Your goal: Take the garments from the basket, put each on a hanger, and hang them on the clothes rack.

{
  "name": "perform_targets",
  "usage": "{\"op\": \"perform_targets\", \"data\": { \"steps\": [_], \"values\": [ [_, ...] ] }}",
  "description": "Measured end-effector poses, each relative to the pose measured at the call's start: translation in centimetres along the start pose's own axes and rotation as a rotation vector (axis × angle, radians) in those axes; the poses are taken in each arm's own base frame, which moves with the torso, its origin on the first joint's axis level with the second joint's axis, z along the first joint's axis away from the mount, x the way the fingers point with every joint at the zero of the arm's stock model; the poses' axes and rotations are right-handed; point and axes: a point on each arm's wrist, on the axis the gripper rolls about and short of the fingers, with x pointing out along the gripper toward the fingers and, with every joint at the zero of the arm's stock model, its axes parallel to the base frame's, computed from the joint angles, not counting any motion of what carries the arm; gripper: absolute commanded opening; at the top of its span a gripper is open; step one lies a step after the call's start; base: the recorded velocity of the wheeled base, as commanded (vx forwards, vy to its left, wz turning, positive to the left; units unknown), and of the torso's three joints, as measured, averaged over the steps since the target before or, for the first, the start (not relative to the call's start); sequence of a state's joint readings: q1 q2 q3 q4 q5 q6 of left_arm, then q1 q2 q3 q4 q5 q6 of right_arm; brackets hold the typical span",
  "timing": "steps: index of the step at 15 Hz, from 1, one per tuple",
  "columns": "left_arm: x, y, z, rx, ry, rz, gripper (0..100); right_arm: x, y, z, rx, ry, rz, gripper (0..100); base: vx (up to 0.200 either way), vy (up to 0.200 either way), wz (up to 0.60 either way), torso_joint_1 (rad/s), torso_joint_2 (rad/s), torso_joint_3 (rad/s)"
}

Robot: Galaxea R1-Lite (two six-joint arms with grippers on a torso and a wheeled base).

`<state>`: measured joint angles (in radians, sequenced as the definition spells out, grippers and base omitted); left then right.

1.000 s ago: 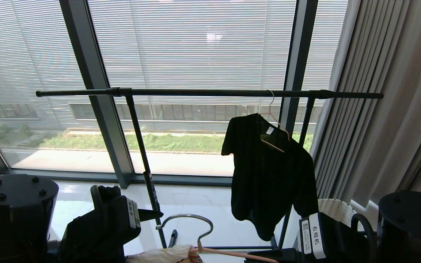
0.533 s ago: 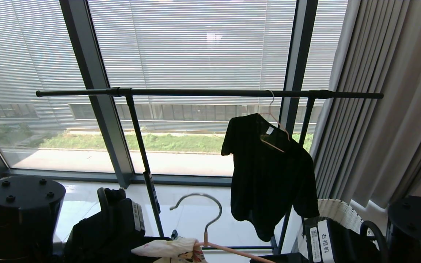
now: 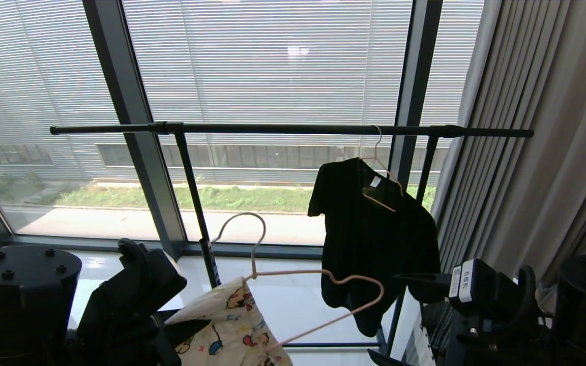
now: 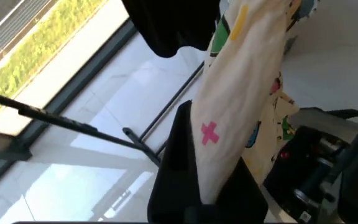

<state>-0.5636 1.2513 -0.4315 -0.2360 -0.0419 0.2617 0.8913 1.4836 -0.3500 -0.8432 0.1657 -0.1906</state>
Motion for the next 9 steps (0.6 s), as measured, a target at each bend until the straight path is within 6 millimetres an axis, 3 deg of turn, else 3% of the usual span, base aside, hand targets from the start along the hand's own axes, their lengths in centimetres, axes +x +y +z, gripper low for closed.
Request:
{"op": "perform_targets", "data": {
  "steps": [2,4,6,9],
  "values": [
    [-0.6,0.7,1.5,-0.111,-0.054,0.131,0,-0.1,-0.3,-0.1,0.016,0.002,-0.013,100,0.0,0.0,0.0,0.0,0.0,0.0],
    [-1.7,0.9,2.8,-0.106,-0.126,0.15,0,0.5,-0.2,0.0,0.109,0.008,-0.001,100,0.0,0.0,0.0,0.0,0.0,0.0],
    [-2.9,0.7,3.4,-0.041,-0.181,0.15,0,2.3,0.2,1.4,0.317,-0.028,0.036,100,0.0,0.0,0.0,0.0,0.0,0.0],
    [-4.3,0.6,3.6,0.053,-0.23,0.168,0,5.8,0.6,3.2,0.428,-0.066,0.049,100,0.0,0.0,0.0,0.0,0.0,0.0]
  ]
}}
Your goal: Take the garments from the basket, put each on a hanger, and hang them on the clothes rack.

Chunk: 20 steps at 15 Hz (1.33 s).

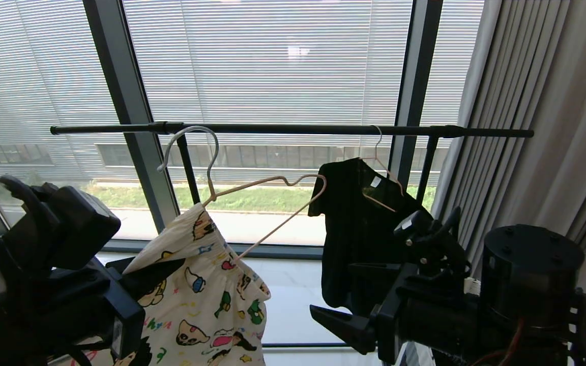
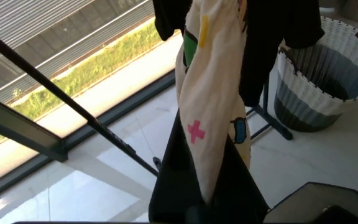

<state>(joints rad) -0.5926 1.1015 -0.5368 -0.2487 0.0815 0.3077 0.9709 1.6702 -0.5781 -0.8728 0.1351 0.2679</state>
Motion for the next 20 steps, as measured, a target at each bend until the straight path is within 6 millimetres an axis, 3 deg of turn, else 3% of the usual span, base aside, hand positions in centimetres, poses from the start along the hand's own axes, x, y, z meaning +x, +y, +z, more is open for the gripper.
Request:
{"op": "perform_targets", "data": {
  "steps": [4,8,13,20],
  "values": [
    [-1.1,0.2,0.4,0.005,-0.049,0.014,0,4.6,0.2,0.8,0.068,-0.083,-0.061,100,0.0,0.0,0.0,0.0,0.0,0.0],
    [-2.0,0.0,0.8,0.011,-0.09,0.003,0,7.2,0.8,-0.2,0.064,-0.056,-0.042,100,0.0,0.0,0.0,0.0,0.0,0.0],
    [-2.9,-0.1,0.9,0.033,-0.126,-0.003,0,8.3,-0.7,-0.7,0.074,-0.044,-0.084,100,0.0,0.0,0.0,0.0,0.0,0.0],
    [-3.1,-0.1,0.9,0.044,-0.136,-0.013,0,9.5,-1.2,-1.6,0.047,-0.018,-0.093,100,0.0,0.0,0.0,0.0,0.0,0.0]
  ]
}}
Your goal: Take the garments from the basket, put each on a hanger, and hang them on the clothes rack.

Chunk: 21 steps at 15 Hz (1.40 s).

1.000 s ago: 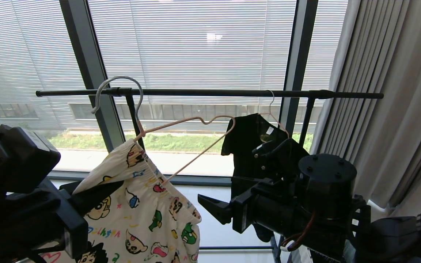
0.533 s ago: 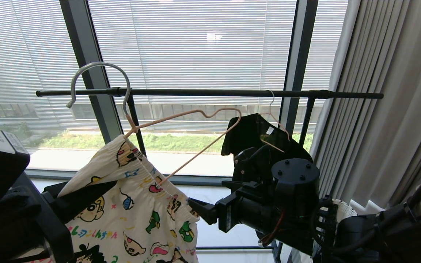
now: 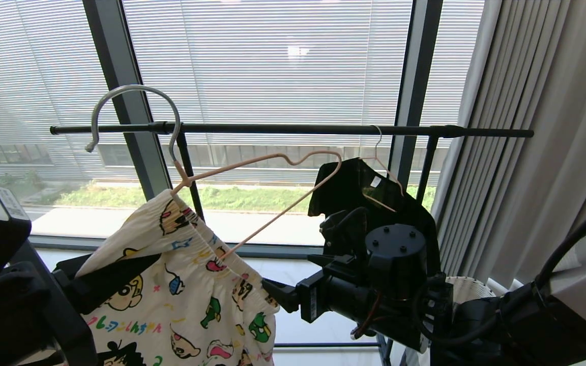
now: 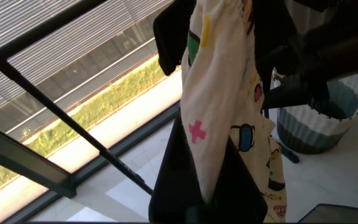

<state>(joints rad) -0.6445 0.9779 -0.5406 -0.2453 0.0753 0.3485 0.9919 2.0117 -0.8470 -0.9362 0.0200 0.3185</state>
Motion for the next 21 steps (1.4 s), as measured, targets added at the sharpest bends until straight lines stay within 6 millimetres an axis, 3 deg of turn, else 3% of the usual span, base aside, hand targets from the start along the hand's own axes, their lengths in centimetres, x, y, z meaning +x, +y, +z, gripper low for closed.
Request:
{"op": "perform_targets", "data": {
  "steps": [7,11,12,17,21],
  "values": [
    [0.6,-0.1,-0.2,0.002,0.021,-0.012,0,0.2,0.9,-2.2,-0.117,0.069,0.024,100,0.0,0.0,0.0,0.0,0.0,0.0],
    [0.8,-0.2,-0.2,0.002,0.023,-0.032,0,-0.2,0.1,-3.9,-0.167,0.1,-0.13,100,0.0,0.0,0.0,0.0,0.0,0.0],
    [0.8,-0.2,-0.2,0.002,0.024,-0.032,0,-0.1,0.0,-4.1,-0.169,0.104,-0.146,0,0.0,0.0,0.0,0.0,0.0,0.0],
    [0.9,-0.2,-1.0,-0.002,0.057,-0.02,0,-0.1,-1.4,-3.9,-0.184,0.087,-0.249,0,0.0,0.0,0.0,0.0,0.0,0.0],
    [0.7,-0.7,-3.3,-0.007,0.133,-0.017,0,-1.3,-5.5,-1.2,-0.216,0.038,-0.399,0,0.0,0.0,0.0,0.0,0.0,0.0]
  ]
}}
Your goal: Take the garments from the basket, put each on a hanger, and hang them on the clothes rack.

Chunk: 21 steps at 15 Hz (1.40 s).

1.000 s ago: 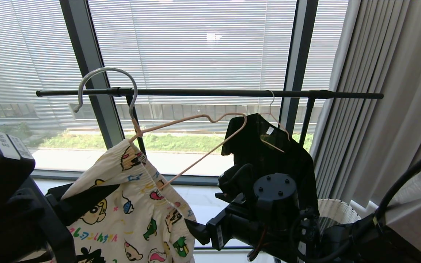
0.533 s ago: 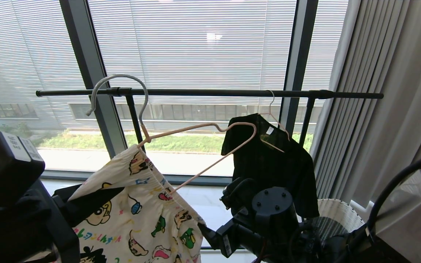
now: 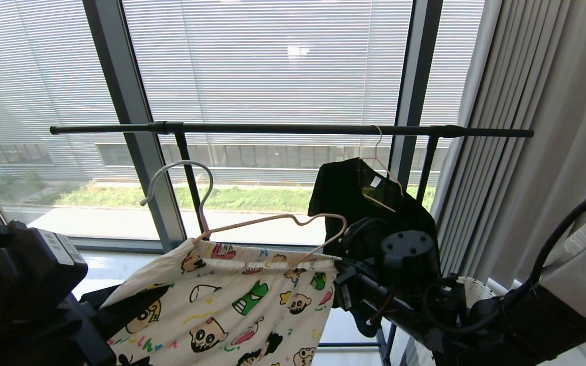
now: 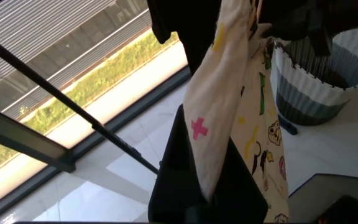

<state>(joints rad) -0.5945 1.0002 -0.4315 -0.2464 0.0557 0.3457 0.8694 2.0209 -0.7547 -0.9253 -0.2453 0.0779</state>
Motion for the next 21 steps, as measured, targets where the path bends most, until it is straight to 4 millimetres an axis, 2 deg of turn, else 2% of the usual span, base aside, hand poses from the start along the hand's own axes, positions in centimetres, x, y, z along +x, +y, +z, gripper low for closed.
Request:
{"op": "perform_targets", "data": {
  "steps": [4,10,12,16,20,21],
  "values": [
    [-0.3,-0.5,-1.4,0.002,0.03,-0.016,0,-0.5,-3.0,1.3,0.008,-0.011,-0.076,0,0.0,0.0,0.0,0.0,0.0,0.0],
    [0.0,-1.3,-2.3,0.02,0.081,-0.108,0,-2.5,-3.5,3.3,0.012,-0.016,-0.041,0,0.0,0.0,0.0,0.0,0.0,0.0],
    [1.0,-1.4,-2.6,0.026,0.139,-0.096,0,-3.6,-3.6,4.3,0.012,-0.02,-0.012,0,0.0,0.0,0.0,0.0,0.0,0.0],
    [3.5,-1.4,-3.0,0.049,0.293,0.046,0,-5.9,-3.3,5.9,-0.011,-0.02,0.052,0,0.0,0.0,0.0,0.0,0.0,0.0],
    [5.9,-1.1,-1.8,0.016,0.173,0.096,0,-8.1,-2.7,6.4,-0.031,0.014,0.092,0,0.0,0.0,0.0,0.0,0.0,0.0],
    [6.2,-1.2,-1.7,0.013,0.162,0.097,0,-8.3,-2.7,6.6,-0.031,0.008,0.094,100,0.0,0.0,0.0,0.0,0.0,0.0]
  ]
}}
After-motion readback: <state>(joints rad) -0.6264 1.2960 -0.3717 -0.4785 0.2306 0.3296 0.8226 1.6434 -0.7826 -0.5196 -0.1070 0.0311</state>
